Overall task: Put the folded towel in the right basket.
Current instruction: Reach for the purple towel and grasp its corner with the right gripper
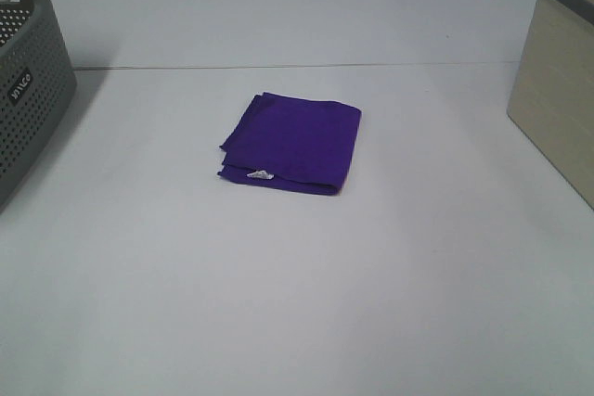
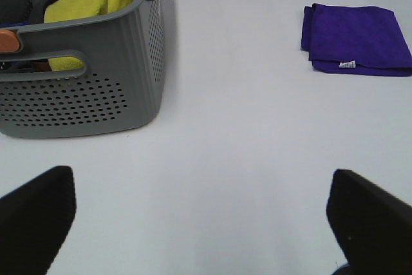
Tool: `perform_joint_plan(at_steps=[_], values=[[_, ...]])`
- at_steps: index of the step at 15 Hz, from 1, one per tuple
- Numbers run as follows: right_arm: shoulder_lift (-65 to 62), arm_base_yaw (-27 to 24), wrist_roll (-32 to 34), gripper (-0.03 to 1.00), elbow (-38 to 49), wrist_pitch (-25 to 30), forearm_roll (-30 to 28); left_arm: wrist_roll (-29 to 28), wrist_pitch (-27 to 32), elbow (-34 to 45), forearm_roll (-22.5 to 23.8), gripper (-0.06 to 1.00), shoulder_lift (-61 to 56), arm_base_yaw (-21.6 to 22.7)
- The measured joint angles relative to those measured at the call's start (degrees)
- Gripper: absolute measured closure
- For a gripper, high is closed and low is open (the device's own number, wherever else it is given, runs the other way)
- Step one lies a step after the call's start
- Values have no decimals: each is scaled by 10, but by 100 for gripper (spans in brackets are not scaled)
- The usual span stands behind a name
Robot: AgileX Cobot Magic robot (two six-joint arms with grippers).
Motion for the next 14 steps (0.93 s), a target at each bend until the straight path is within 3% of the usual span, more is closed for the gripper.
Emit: perform_joint_plan(at_steps=[14], values=[[0,0,0,1,0,0,0,0,0,0,0,-5,0,0]])
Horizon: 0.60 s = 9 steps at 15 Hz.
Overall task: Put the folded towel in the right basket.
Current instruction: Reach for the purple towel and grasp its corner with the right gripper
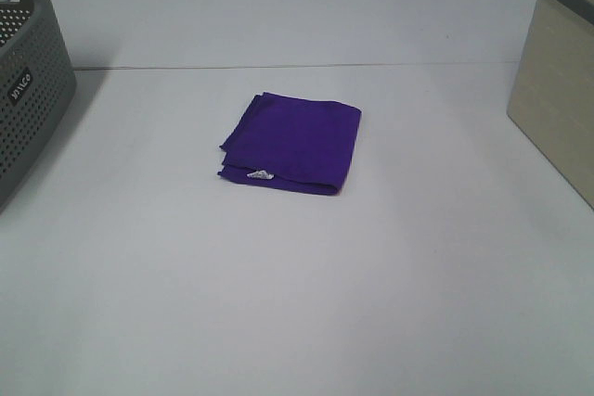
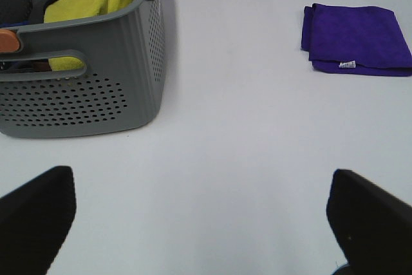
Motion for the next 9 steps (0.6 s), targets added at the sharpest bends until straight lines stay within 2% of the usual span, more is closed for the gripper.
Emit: perform_joint_plan(at_steps=[9], values=[[0,0,0,1,0,0,0,0,0,0,0,-5,0,1]])
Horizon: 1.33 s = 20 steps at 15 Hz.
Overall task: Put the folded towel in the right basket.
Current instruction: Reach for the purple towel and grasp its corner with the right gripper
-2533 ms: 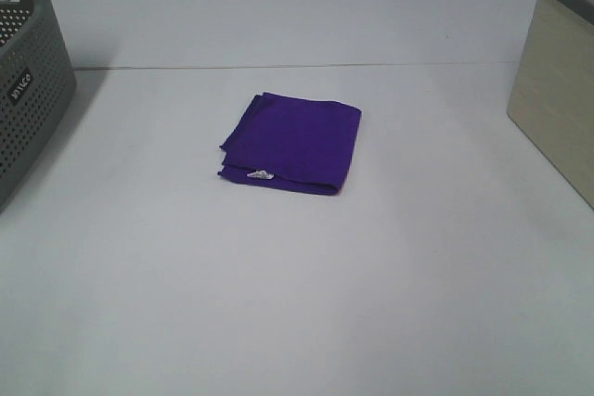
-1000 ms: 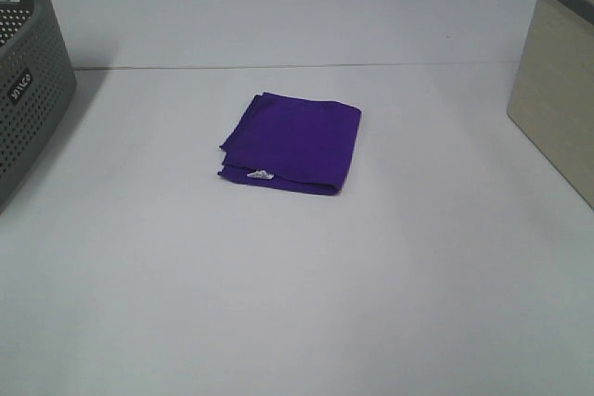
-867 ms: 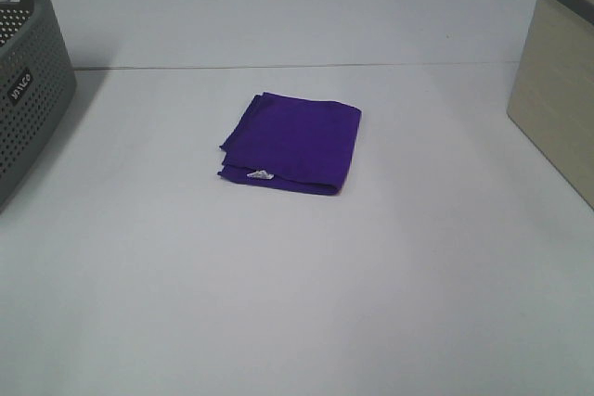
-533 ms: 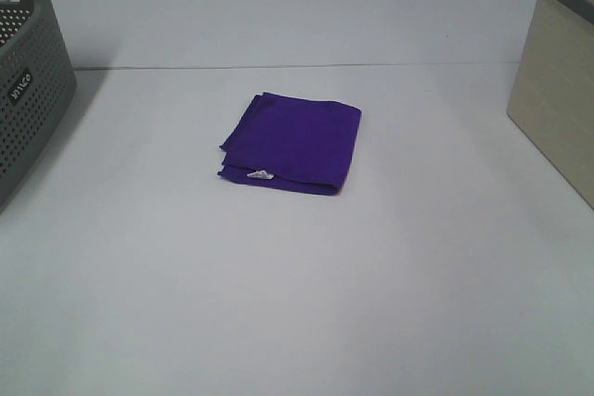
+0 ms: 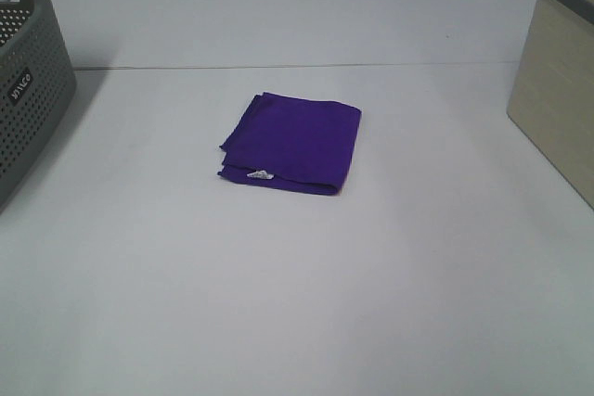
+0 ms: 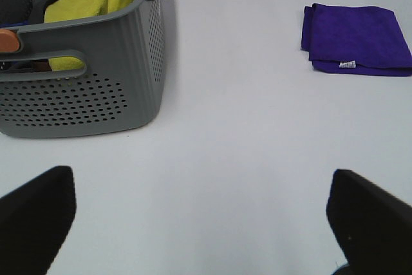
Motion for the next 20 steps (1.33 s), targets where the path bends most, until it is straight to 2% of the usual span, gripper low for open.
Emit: perform_joint_plan(at_steps=[12,14,16,20], values=[[3,0,0,1,-9,-2,0,0,0,0,0,-5,0,0],[82,0,0,1,-53,17,0,0,0,0,0,-5,0,0],[231,0,1,1,-135,53,1,0,0,0,0,-5,0,0],[438,0,2,1,-270,62,26,0,0,0,0,-5,0,0]])
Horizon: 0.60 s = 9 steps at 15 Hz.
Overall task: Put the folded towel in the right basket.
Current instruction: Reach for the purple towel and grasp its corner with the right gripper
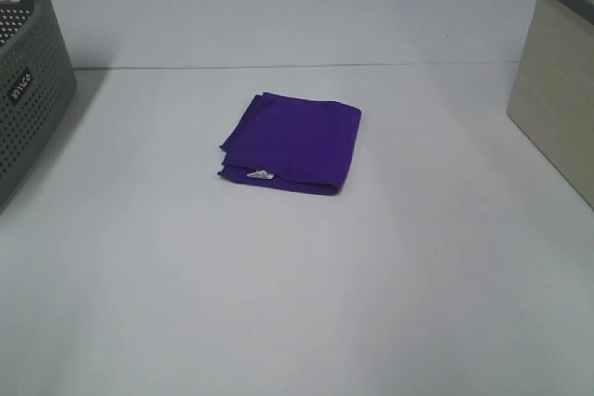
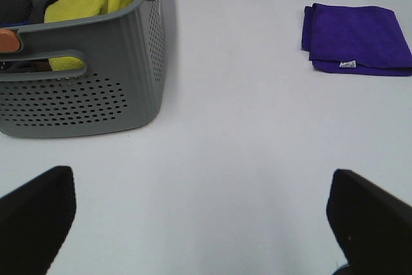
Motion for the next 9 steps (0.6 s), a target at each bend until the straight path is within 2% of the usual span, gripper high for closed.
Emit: perform_joint_plan(at_steps=[1,2,5,7,9], values=[[37,0,0,1,-16,-1,15,0,0,0,0,-5,0,0],[103,0,0,1,-28,-1,61,0,0,0,1,-5,0,0],[207,0,21,1,-28,-8,116,0,0,0,1,-5,0,0],[307,0,19,2,-28,-67,183,0,0,0,1,-5,0,-1],[404,17,-21,2,-28,-150,273,0,0,0,2,-5,0,0]])
